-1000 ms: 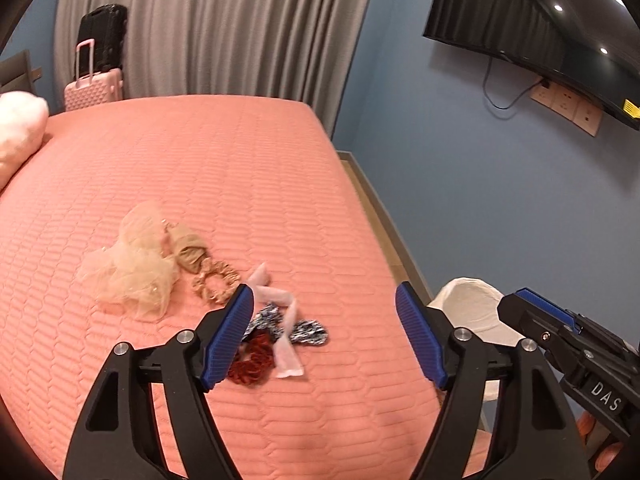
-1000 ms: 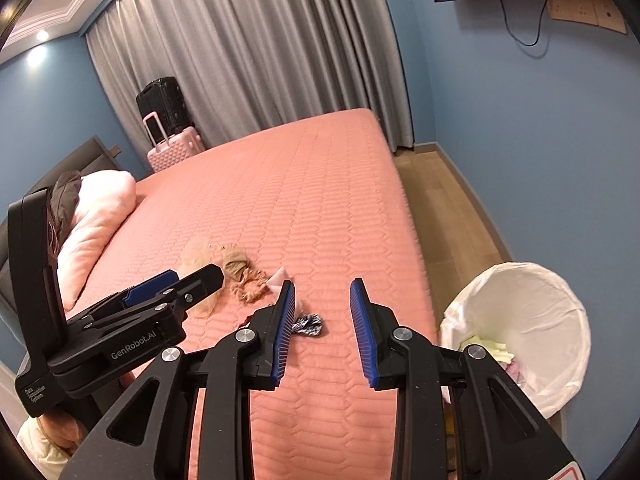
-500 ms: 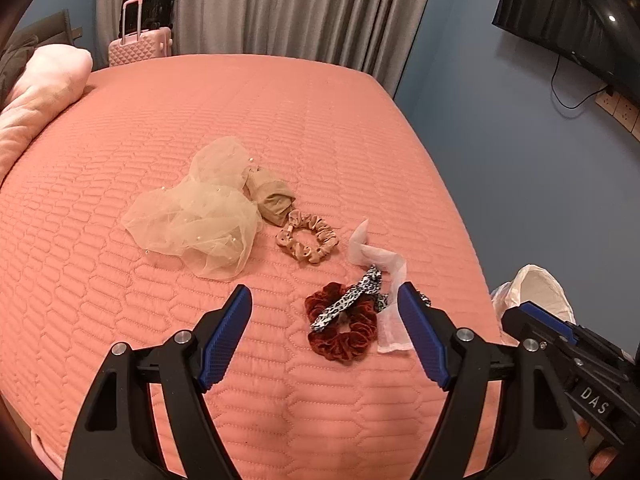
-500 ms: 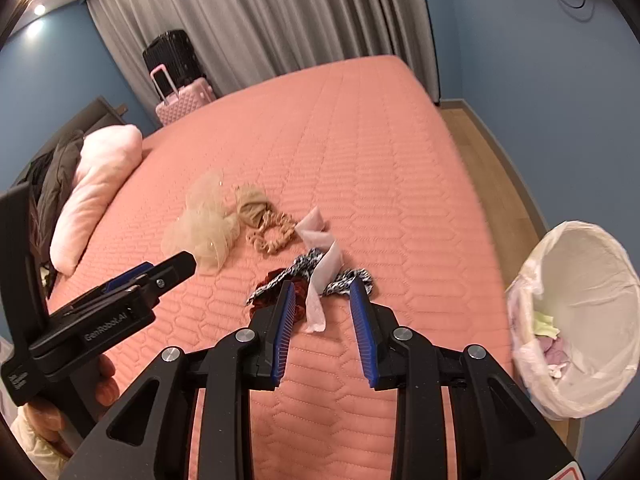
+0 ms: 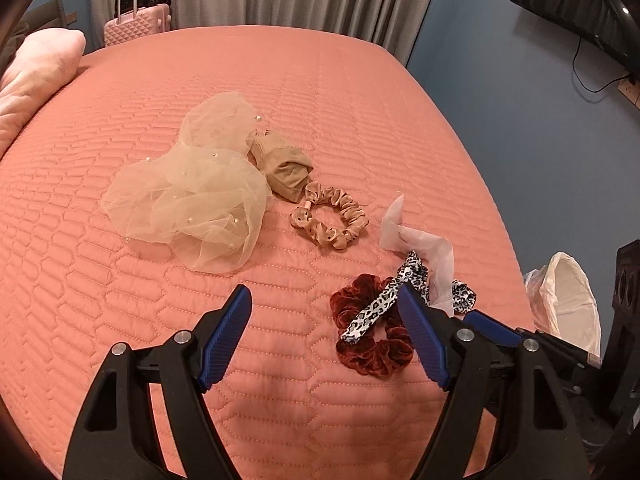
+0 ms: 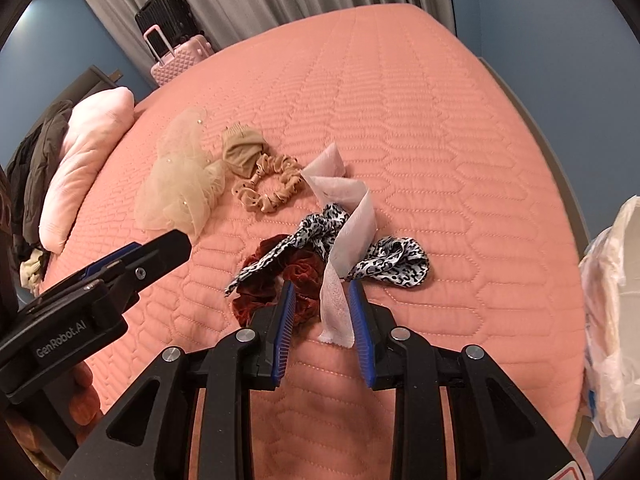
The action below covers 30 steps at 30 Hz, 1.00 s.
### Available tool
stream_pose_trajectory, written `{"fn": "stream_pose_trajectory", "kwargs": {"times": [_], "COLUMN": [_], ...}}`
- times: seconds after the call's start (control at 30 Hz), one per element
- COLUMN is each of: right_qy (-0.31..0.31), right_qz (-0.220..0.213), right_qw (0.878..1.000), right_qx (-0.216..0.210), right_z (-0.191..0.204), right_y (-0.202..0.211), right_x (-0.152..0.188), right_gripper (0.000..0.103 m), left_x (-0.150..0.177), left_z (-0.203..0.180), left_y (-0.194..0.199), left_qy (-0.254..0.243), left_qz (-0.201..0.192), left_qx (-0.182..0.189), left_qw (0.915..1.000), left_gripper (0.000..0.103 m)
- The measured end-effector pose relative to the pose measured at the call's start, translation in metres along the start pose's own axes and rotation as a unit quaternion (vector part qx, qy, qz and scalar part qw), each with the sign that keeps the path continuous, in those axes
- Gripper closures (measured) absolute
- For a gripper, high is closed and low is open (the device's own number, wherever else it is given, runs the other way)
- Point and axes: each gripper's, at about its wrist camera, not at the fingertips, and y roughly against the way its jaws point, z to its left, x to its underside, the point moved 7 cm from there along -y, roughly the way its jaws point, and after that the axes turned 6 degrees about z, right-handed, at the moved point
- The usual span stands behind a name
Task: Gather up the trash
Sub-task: 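Grasp leopard-print scrunchie with left tool while right tool grasps pink strip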
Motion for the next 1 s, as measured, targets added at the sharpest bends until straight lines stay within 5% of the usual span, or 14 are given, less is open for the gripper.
{"fn": "stream_pose_trajectory", "kwargs": {"times": [0.2,0.47,0.67,0.83,1.0], "right_qy": [-0.004,-0.021,-0.038,-0.045,-0.045], "right_qz": [0.018,0.010,0.008,0.003,-0.020], "right_qw": [1.000,1.000,0.999,0.999,0.999], "right_qx": [-0.007,-0.008,-0.012,-0.015,-0.020], "right_z": [-0.006,-0.021,-0.034,-0.041,-0.041], "right_y": [-0.020,-0.014,-0.009,-0.003,0.018], "right_x": [0.001,0.005,0.009,0.008,0.001], "right_gripper": [0.096,0.096,0.096,0.096,0.097], "left_x": [-0.006,-0.011,-0.006,0.000,-0.003], "left_z": [-0.011,-0.044,-0.063,-0.066,-0.066], "left_y": [-0.019,-0.042,-0.064,-0.072,-0.056], "left_qy": [-0.008,-0.034,-0.058,-0.062,-0.054], "left_qz": [0.013,0.033,0.058,0.073,0.057], "left_qx": [0.010,0.041,0.048,0.045,0.048], "left_qw": [0.9998,0.9980,0.9954,0.9944,0.9957], "left_gripper": [0.031,0.032,0.051,0.083,0.088]}}
